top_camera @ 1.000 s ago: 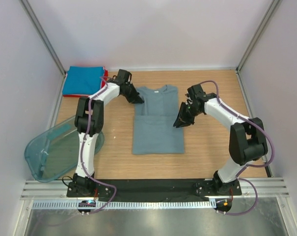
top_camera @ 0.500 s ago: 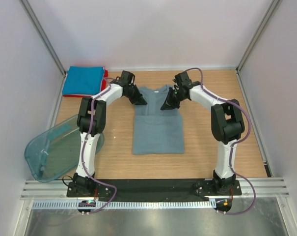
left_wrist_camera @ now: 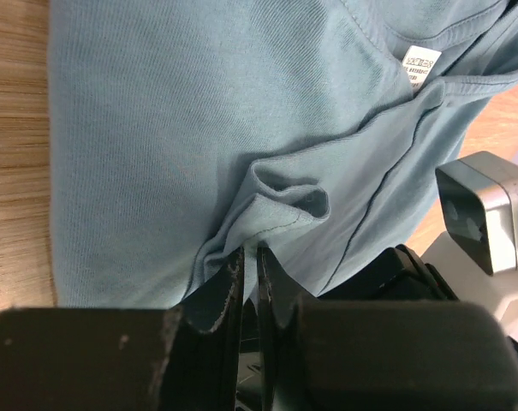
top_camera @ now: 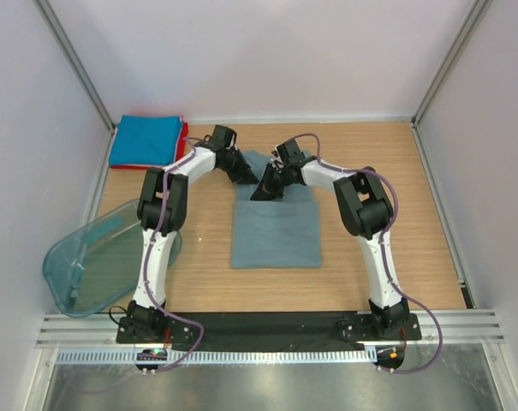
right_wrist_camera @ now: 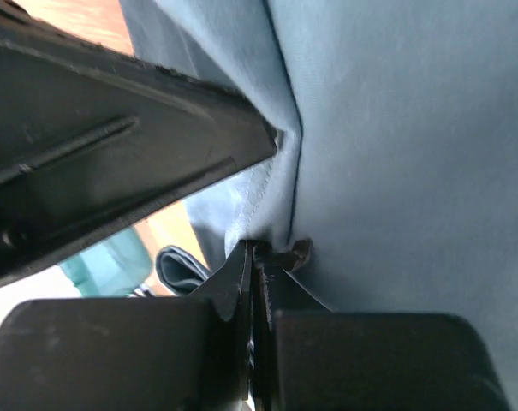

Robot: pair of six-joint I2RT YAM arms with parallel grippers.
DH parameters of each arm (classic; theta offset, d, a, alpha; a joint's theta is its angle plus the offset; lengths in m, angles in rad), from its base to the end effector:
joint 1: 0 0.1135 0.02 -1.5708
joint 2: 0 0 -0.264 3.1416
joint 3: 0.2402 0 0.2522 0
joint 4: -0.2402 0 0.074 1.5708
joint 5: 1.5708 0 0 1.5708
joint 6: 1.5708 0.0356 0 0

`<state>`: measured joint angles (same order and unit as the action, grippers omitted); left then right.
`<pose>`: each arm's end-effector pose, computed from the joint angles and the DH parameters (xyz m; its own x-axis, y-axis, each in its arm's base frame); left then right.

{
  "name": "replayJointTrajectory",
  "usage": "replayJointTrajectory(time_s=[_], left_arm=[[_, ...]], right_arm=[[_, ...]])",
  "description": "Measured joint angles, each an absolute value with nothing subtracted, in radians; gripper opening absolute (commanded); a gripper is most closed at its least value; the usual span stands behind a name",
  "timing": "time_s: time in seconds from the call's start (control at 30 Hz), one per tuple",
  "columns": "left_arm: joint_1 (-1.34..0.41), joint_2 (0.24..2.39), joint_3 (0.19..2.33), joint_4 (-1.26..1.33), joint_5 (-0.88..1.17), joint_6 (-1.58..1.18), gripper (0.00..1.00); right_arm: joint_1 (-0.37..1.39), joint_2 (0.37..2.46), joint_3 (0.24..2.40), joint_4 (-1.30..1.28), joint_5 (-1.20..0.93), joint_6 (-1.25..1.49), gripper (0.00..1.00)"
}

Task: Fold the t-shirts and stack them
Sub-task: Fold the tshirt

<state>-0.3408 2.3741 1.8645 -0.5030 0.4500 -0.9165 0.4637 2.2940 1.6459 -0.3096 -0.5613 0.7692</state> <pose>0.4748 -0.1848 0.1397 -0.8976 -0.4397 -0.0296 -0.3190 0.6946 -0.6448 0.4263 0.2344 0.1262 -0.9795 0.1686 -0.1106 0.0400 0.7000 0.7130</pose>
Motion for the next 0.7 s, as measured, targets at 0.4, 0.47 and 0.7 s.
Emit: replayJointTrajectory(time_s=[0.4,0.47,0.7], left_arm=[[-0.341,2.380,1.879,-0.508,0.450,-0.916,0.11],[-0.340,2.395,1.905,-0.512,0.450,-0.916,0.12],[-0.340,2.441,1.981,-0.512,0.458,-0.917,0.12]], right_arm=[[0.455,2.302,1.607,-0.214,-0.595,0.820,0.01],[0.454,2.302,1.605,-0.210,-0.598,0.818,0.01],[0.454,2.303,1.605,-0.212,-0.598,0.810,0.01]])
